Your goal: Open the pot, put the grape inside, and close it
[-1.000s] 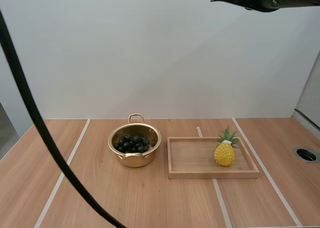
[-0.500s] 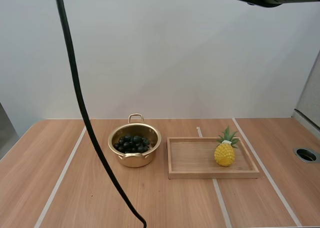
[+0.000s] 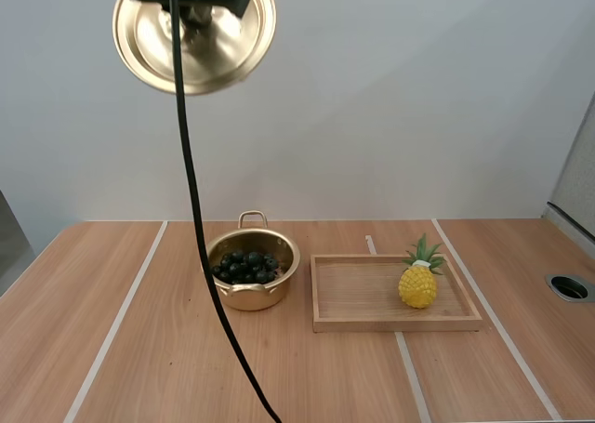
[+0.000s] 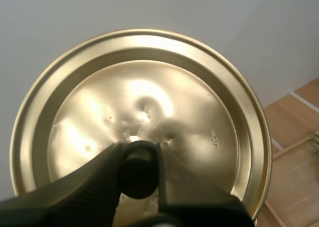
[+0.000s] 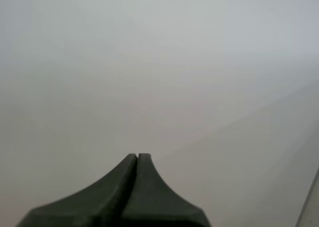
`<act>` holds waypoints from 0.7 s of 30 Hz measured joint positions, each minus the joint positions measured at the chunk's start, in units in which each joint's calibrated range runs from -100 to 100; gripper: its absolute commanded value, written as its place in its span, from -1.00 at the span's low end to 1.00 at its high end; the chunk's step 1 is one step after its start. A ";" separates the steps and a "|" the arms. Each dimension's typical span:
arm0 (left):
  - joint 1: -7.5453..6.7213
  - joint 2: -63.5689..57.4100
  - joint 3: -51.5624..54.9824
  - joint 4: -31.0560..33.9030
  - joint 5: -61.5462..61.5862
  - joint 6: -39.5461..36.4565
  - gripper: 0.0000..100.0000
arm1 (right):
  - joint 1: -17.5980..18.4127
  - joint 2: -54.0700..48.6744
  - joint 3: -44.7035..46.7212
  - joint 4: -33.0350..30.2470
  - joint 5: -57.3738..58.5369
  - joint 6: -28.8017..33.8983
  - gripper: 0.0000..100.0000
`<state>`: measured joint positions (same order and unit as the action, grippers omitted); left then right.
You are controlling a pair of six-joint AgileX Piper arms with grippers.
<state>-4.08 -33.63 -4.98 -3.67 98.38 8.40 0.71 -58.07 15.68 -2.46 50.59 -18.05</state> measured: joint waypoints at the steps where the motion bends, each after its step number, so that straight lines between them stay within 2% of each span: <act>1: 0.00 0.00 2.23 -0.50 -0.53 0.53 -1.00 | 0.00 0.00 -0.17 -0.25 0.00 0.00 -1.00; 10: 0.00 2.43 14.49 -4.22 -1.92 5.01 -1.00 | 0.00 -0.09 -0.32 -2.00 0.00 0.00 -1.00; 21: 0.00 13.87 16.86 -4.71 -1.02 8.15 -1.00 | 0.00 -0.09 -0.32 -2.75 0.00 0.00 -1.00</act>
<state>-4.08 -19.76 11.88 -8.38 97.36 16.55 0.71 -58.16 15.35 -5.21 50.59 -18.05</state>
